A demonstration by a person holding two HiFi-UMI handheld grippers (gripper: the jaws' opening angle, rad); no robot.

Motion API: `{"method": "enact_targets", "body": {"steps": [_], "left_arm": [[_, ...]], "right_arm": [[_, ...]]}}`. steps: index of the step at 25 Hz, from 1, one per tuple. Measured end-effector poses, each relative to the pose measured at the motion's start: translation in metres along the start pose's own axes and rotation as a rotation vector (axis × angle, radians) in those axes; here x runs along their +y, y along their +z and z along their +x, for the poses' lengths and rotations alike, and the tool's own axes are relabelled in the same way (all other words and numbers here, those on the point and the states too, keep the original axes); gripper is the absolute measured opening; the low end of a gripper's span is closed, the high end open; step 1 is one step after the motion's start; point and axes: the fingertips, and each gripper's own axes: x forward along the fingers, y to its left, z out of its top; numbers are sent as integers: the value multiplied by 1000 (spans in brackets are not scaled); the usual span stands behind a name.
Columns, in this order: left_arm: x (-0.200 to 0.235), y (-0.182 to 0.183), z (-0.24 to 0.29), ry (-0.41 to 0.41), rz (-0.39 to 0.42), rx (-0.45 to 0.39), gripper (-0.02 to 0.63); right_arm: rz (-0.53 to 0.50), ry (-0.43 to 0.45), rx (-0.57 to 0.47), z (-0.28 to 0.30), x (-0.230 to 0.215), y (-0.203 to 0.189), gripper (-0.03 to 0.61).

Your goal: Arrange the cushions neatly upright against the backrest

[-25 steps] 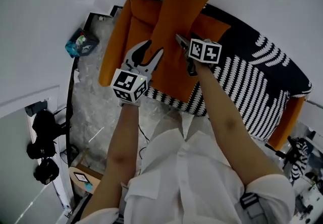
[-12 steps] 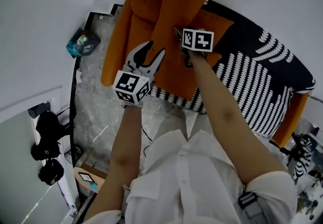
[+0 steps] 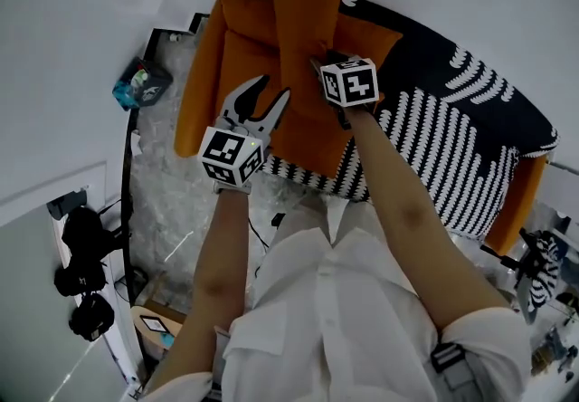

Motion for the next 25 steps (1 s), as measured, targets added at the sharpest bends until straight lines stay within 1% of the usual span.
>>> {"method": "enact_targets", "body": {"steps": [4, 6, 13, 17, 25], "left_arm": [[-17, 4, 3, -20, 3, -7, 198], [-30, 7, 8, -36, 3, -14, 198], [-79, 9, 30, -101, 11, -18, 196], [-113, 11, 44, -140, 13, -19, 196], [-177, 10, 76, -199, 13, -9, 196]], "right_arm": [[-234, 2, 61, -29, 0, -12, 125], [-333, 6, 99, -45, -5, -22, 111], [-596, 35, 150, -98, -21, -49, 87], [-692, 31, 178, -135, -40, -63, 84], [-801, 35, 221, -206, -95, -99, 81]]}}
